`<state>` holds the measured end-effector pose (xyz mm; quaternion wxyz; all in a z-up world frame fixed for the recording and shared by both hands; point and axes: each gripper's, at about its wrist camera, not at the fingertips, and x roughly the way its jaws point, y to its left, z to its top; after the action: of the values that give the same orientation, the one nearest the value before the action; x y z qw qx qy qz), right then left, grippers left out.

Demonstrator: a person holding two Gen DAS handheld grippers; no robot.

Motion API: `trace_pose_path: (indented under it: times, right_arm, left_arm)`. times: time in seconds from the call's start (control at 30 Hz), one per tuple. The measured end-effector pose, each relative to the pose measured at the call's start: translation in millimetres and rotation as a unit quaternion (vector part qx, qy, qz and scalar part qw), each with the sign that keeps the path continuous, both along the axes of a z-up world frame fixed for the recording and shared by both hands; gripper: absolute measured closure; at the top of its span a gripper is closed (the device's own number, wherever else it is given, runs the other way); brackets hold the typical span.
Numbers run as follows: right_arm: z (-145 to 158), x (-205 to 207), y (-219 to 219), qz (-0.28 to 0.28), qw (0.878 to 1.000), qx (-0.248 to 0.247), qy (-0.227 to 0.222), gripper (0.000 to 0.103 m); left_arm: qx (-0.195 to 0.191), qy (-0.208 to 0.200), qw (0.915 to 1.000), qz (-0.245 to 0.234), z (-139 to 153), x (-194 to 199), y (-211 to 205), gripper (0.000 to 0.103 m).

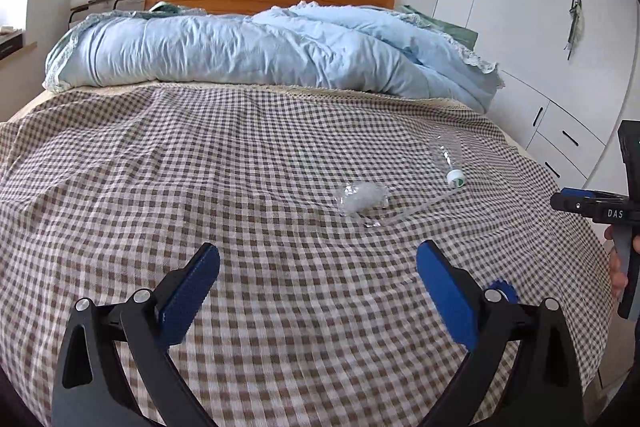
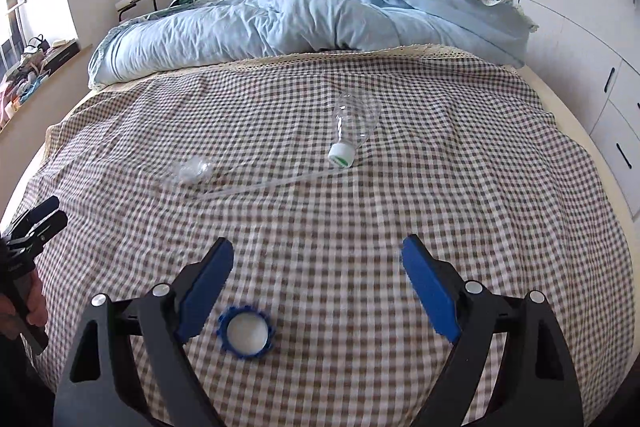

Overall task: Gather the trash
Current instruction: 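Grasp the clear plastic bottle with the right gripper and lift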

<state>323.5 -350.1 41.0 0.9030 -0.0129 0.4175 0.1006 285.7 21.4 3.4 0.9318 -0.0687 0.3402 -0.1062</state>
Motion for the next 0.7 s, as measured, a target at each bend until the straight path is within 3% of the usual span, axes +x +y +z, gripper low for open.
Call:
trace_pose_path:
  times: [0.17,0.37,0.5,0.67,0.7]
  right_arm:
    - [-3.7,95.1,-4.6,0.004,1.0,0.001,0.027,0.02]
    - [-24.4,191.7,-14.0,0.002,0.996,0.03,0.084,0.02]
    - [-55.9,230.5,-18.2,-0.023,0.99,0.062,0.127,0.02]
    - [-76.9,249.8,-21.6,-0.064,0.983,0.101,0.139,0.02]
    - [-76.1,246.2,-19.3,-0.06,0.984,0.102,0.135,0.03]
  left_arm:
    - [0.01,0.025,0.9996,-0.004,-1.3,56.3,-8.2,0.008]
    - [-0.026,0.039,0.9989,-0.004,-8.4,114.9,-10.4,0.008]
    - [-0.039,0.052,0.9978,0.01,-21.7,139.5,-9.6,0.008]
    - [-0.049,0.079,0.9956,0.011,-40.3,145.0,-11.2,0.008]
    - [-0.047,0.082,0.9955,0.009,-42.3,144.3,-11.7,0.008]
